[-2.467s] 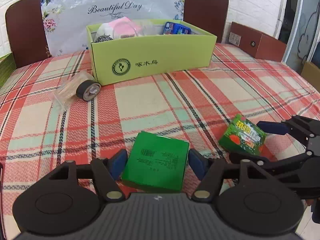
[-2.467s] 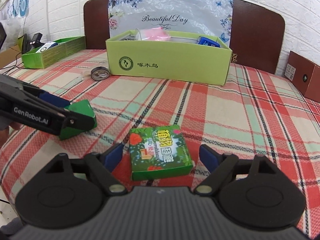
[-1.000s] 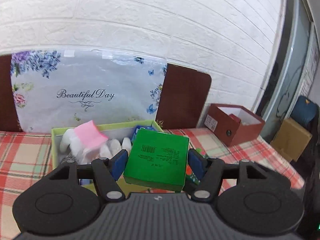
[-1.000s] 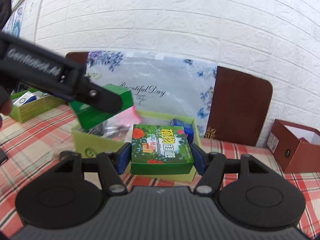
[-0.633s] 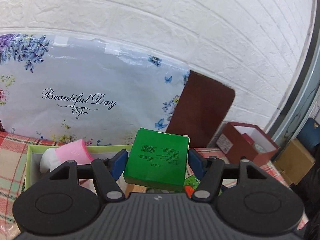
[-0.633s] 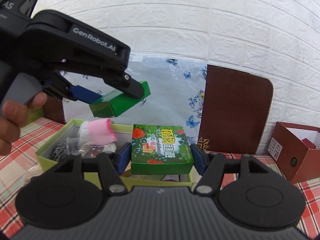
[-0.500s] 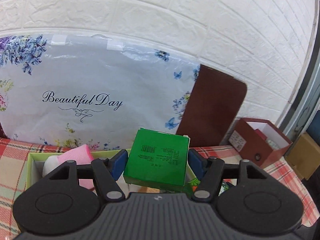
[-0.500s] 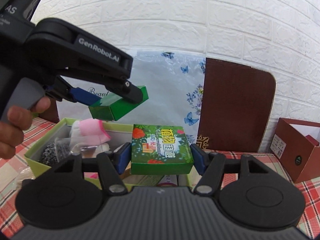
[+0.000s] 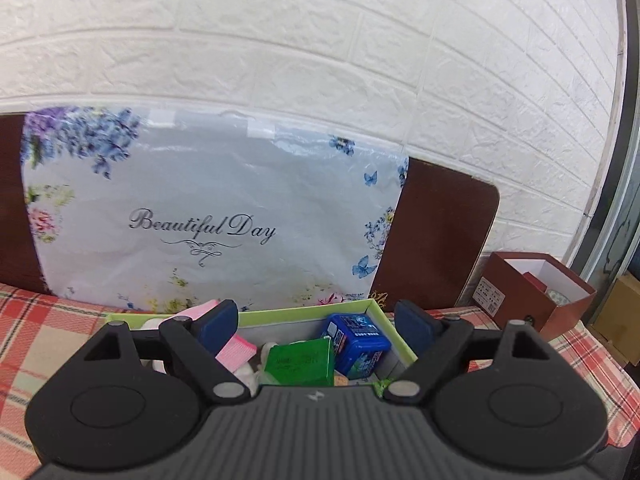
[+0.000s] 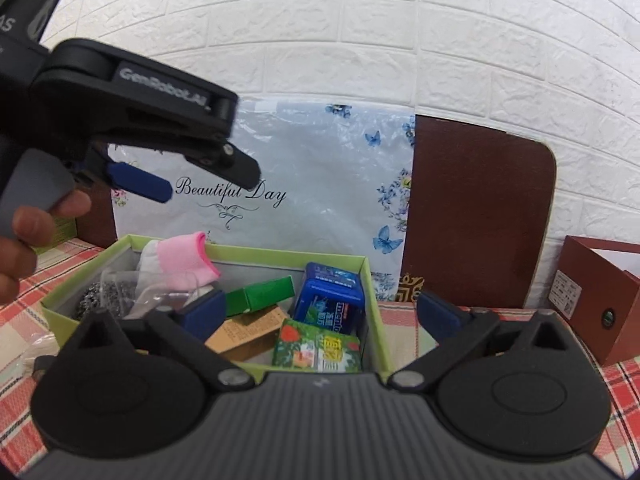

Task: Organize objects
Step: 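Lower both green boxes into the lime-green box and open both tools, then move both open tools back toward the toothpick pack and black tape roll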

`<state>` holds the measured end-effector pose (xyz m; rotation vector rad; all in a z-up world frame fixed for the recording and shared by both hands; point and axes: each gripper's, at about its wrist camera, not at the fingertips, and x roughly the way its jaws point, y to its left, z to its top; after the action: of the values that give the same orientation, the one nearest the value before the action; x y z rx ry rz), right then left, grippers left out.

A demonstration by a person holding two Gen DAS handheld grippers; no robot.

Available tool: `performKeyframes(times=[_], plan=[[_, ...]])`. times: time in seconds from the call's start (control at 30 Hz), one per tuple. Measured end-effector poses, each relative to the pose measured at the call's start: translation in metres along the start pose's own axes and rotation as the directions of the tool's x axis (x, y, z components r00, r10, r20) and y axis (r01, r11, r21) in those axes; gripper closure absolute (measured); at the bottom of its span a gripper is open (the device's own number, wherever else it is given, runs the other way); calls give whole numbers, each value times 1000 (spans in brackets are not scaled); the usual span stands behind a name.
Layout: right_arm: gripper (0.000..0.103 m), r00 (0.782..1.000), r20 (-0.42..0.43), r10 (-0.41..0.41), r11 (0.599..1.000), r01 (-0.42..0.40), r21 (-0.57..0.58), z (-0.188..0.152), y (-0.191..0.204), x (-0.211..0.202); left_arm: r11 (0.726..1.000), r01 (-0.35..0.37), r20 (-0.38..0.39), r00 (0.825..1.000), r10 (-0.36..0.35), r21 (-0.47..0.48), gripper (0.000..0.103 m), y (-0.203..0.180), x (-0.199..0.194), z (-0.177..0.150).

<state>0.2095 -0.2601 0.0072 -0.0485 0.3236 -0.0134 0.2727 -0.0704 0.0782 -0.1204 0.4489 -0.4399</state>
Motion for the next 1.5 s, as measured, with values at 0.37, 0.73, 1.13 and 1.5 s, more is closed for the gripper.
performKeyframes(times=[0.37,0.73,1.13,1.5], plan=[[0,999,-21,45,997,-43,68,-15,19,-81,992,-122,-25,992,123,32,13,3,-111,-61],[0,986,-142,89,991,-74,108,-71,56,-137,955,-289,-191,943,273,-61,13,41,-158,-149],[0,965,-194,175,985,-173,25,-86,110,-140,921,-379,-227,908,352,-88,13,91,-157,-155],[4,948,-236,211,975,-223,-25,-75,152,-98,902,-425,-215,890,402,-76,13,137,-153,-148]])
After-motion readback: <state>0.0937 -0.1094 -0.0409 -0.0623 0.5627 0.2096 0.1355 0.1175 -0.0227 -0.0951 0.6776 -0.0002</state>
